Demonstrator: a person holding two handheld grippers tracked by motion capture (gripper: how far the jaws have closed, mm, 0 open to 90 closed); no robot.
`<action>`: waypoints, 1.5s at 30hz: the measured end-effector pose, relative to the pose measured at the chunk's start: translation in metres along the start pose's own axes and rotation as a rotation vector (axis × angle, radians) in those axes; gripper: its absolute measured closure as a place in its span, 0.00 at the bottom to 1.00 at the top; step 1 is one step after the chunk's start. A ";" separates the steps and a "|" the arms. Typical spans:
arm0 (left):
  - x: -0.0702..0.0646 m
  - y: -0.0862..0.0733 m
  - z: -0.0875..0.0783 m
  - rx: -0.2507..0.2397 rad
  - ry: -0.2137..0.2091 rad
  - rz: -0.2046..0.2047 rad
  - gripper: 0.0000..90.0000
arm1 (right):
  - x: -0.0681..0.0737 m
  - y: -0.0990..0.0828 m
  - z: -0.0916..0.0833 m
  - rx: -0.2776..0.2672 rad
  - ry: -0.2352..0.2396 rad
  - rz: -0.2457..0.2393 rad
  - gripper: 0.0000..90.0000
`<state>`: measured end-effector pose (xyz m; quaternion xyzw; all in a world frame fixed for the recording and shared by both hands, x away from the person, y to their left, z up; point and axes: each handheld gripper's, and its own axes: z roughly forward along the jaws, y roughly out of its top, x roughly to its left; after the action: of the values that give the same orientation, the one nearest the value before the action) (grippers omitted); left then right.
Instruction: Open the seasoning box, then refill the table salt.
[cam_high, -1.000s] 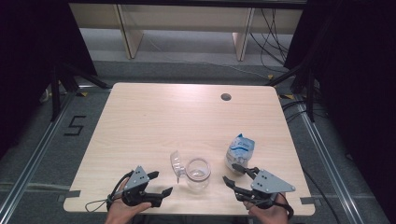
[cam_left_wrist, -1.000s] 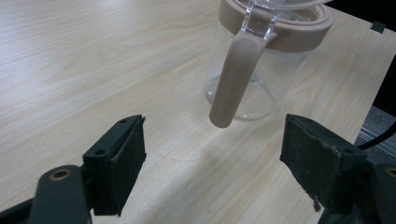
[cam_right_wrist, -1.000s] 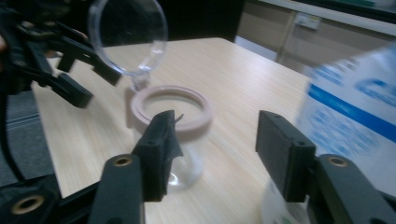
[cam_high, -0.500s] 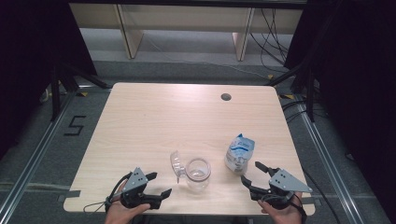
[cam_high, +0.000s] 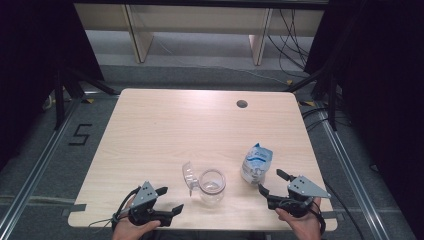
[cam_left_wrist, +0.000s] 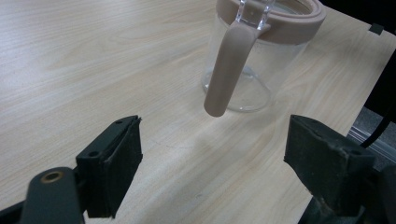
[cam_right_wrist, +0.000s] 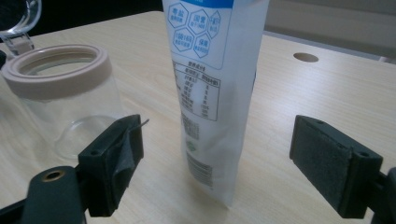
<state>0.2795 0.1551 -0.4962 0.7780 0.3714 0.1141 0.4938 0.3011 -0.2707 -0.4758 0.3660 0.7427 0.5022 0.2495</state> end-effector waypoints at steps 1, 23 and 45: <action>0.000 0.000 0.000 0.000 0.000 0.000 0.20 | 0.000 0.000 0.000 0.000 0.000 0.000 0.20; -0.002 -0.001 -0.001 0.001 -0.009 0.008 0.20 | -0.004 -0.004 0.033 0.009 0.007 0.018 0.18; -0.003 -0.003 -0.001 0.003 -0.003 0.006 0.20 | -0.005 -0.004 0.055 -0.001 0.011 0.016 0.18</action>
<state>0.2755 0.1547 -0.4978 0.7800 0.3683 0.1138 0.4930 0.3434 -0.2448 -0.5001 0.3691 0.7407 0.5067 0.2417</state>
